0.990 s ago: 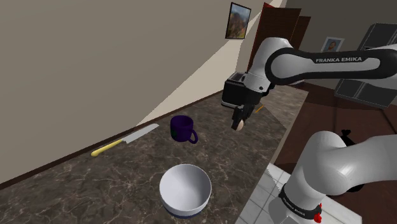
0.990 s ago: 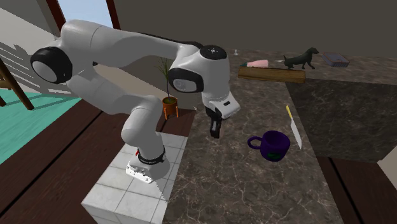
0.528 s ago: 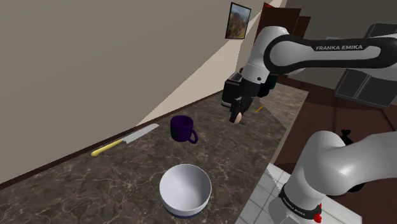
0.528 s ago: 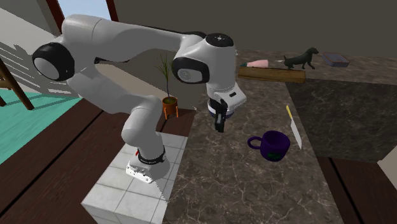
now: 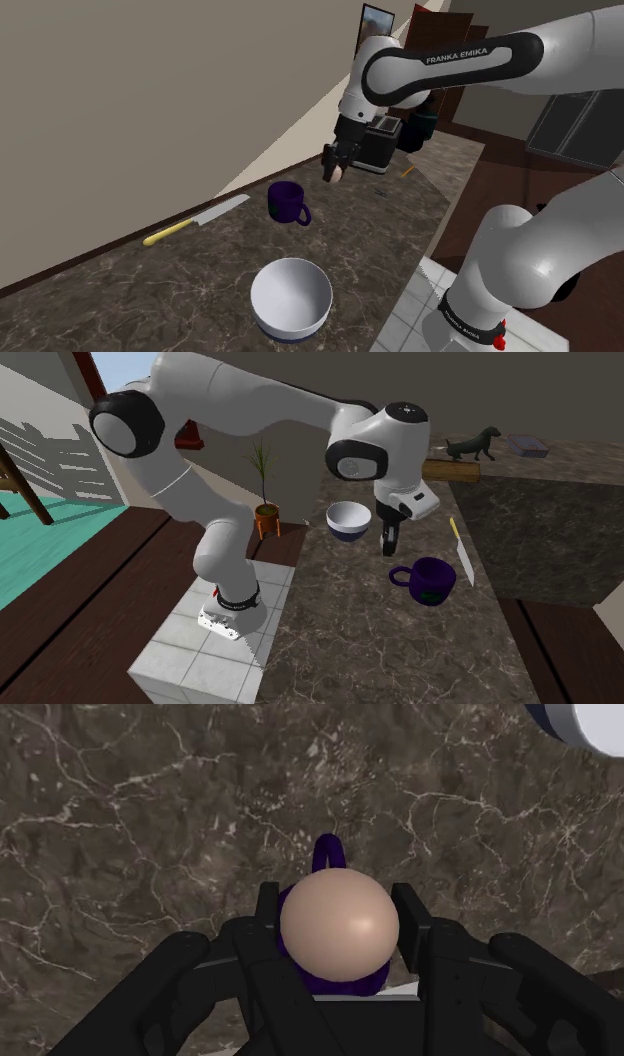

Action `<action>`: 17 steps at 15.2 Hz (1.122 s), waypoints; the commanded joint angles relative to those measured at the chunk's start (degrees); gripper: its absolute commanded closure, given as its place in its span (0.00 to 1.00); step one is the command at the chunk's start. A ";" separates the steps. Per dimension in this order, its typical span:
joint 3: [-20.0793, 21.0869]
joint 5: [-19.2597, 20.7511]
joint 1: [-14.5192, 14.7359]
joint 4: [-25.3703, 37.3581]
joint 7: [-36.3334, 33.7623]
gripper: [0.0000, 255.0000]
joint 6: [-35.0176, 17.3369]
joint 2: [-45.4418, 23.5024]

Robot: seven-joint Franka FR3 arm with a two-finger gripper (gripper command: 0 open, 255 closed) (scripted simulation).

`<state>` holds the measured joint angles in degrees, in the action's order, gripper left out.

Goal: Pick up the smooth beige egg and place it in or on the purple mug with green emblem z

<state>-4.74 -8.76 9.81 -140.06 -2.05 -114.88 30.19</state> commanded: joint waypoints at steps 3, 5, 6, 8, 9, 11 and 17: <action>0.51 -0.96 1.07 8.32 -0.69 1.00 -1.26 -9.46; 0.78 -1.36 1.50 12.65 -1.08 1.00 -1.56 -14.01; 0.91 -1.54 1.68 14.90 -1.29 1.00 -1.59 -16.27; 1.11 -1.80 1.96 18.88 -1.65 1.00 -1.48 -20.08; 1.13 -1.88 1.97 18.27 -1.50 1.00 -2.23 -20.24; 1.14 -2.06 1.99 17.08 -1.20 1.00 -3.74 -20.58; 1.15 -2.67 2.11 13.80 -0.24 1.00 -8.27 -21.91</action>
<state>-3.60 -11.32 11.89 -125.95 -2.44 -122.43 8.67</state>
